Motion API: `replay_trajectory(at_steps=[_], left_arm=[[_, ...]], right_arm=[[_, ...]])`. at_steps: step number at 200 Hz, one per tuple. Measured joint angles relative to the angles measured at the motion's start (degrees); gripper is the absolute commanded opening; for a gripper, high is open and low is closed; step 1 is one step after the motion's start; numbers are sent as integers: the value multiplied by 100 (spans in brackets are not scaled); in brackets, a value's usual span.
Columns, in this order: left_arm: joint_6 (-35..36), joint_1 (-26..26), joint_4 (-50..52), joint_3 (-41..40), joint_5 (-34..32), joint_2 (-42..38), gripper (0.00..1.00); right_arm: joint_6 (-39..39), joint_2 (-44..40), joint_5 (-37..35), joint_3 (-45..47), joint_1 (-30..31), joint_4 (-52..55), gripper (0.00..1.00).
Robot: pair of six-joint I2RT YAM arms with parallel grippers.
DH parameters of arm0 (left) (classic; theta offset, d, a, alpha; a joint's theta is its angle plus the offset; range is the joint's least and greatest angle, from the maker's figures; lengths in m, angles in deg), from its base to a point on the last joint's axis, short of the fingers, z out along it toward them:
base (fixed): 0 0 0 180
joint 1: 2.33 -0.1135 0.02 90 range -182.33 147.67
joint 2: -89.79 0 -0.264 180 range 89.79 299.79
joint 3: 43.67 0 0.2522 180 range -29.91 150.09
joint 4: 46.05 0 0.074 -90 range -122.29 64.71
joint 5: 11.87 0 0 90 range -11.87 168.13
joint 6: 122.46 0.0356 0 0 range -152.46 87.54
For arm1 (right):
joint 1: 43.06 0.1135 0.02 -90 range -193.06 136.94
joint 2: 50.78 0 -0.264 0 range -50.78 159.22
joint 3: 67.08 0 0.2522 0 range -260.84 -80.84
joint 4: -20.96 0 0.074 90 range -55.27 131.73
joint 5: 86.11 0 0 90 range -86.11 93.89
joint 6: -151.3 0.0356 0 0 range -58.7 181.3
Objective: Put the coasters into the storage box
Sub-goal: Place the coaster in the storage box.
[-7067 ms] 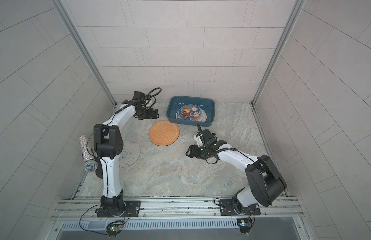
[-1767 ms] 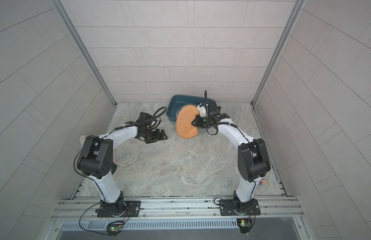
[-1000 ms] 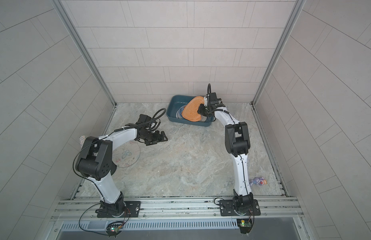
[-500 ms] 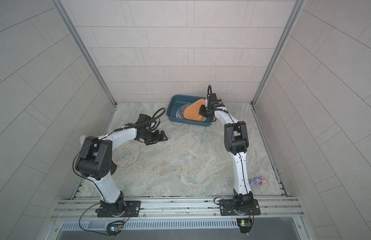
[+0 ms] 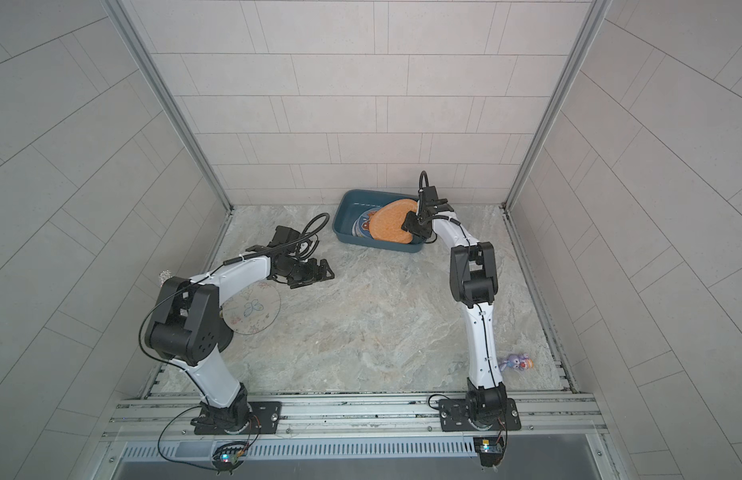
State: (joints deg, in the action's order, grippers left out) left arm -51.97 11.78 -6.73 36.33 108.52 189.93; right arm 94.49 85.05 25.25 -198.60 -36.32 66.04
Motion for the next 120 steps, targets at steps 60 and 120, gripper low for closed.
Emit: replay_trajectory(at_steps=[60,120], left_arm=[[0,0,125,0,-42,-87,97],[0,-66,348,-31,-444,-354,100]], right_arm=[[-114,-195,4,140,33,109,68],[-164,-763,116,704,44,22,77]])
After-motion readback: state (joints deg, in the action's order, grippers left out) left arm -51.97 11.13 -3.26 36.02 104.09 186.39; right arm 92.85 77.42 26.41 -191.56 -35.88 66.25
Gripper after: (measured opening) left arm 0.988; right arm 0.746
